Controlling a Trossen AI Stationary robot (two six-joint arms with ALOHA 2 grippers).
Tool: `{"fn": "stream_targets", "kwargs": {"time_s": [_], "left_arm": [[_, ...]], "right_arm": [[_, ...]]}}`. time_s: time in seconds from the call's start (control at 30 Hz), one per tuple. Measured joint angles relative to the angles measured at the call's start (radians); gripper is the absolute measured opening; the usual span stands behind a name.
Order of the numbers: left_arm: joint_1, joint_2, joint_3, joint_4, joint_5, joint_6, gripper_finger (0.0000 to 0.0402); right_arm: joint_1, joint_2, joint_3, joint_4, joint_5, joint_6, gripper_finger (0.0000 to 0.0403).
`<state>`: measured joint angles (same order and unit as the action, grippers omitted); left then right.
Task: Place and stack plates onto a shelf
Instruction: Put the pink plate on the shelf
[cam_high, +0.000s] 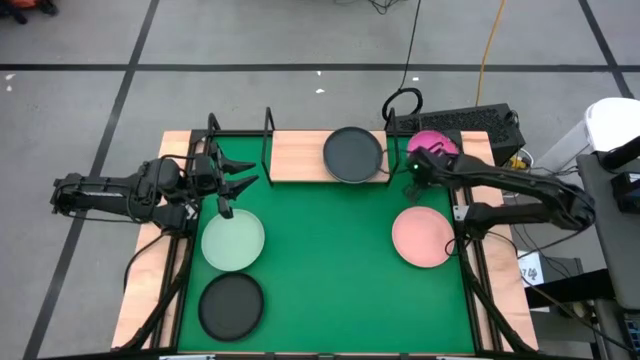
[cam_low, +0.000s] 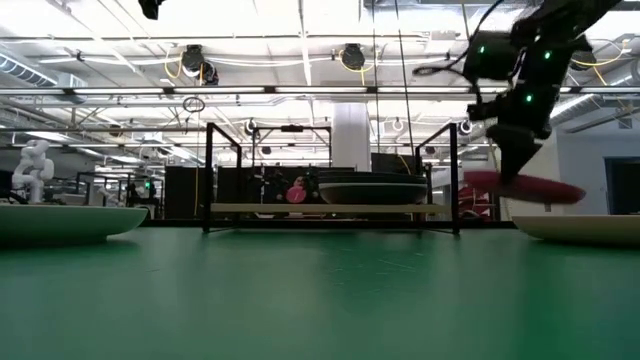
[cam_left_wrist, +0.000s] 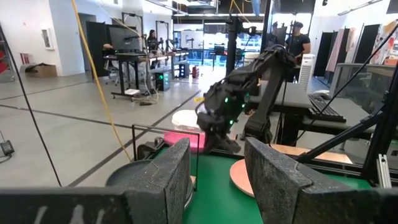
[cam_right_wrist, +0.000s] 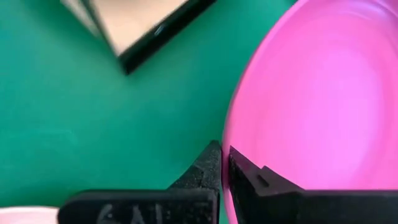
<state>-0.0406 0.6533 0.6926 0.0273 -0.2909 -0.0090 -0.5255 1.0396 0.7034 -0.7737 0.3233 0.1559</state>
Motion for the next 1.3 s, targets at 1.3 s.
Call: {"fn": "stream_targets", "kwargs": {"time_s": [1.3], "left_arm": [[0.001,-0.013,0.001,-0.012,-0.129,0.056,0.0156]], "right_arm": [[0.316,0.626,0.552,0.894,-0.240,-0.664,0.0000]]}}
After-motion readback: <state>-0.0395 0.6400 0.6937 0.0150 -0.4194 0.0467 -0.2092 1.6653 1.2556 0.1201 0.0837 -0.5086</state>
